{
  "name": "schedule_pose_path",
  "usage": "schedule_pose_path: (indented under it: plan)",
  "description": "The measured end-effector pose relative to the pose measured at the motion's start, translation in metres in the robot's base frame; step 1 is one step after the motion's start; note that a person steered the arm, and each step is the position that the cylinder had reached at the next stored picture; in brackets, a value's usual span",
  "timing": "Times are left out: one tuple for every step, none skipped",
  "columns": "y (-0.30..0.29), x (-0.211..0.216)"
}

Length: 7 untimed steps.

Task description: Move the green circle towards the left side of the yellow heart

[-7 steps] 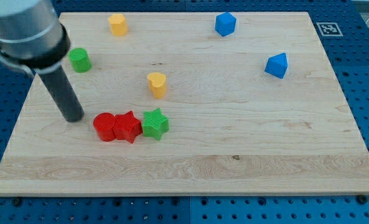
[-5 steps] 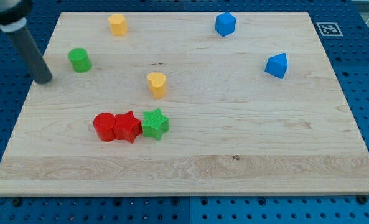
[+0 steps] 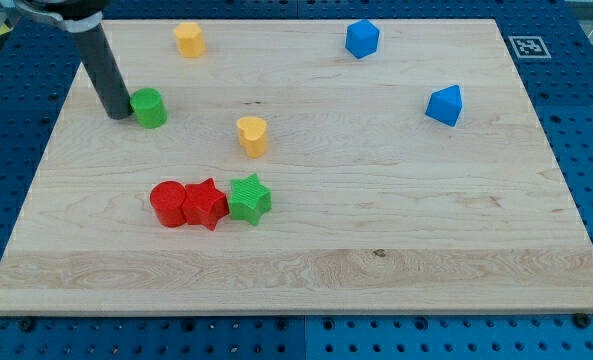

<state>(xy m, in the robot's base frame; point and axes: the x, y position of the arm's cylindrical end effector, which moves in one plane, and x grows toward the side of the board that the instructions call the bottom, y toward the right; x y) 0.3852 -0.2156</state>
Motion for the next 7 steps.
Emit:
schedule_pose_path:
  plan:
    - [0.002, -0.016]
    - [0.008, -0.031]
    - [0.034, -0.017]
    - [0.035, 0.009]
    - [0.043, 0.025]
    - [0.049, 0.02]
    - [0.059, 0.016]
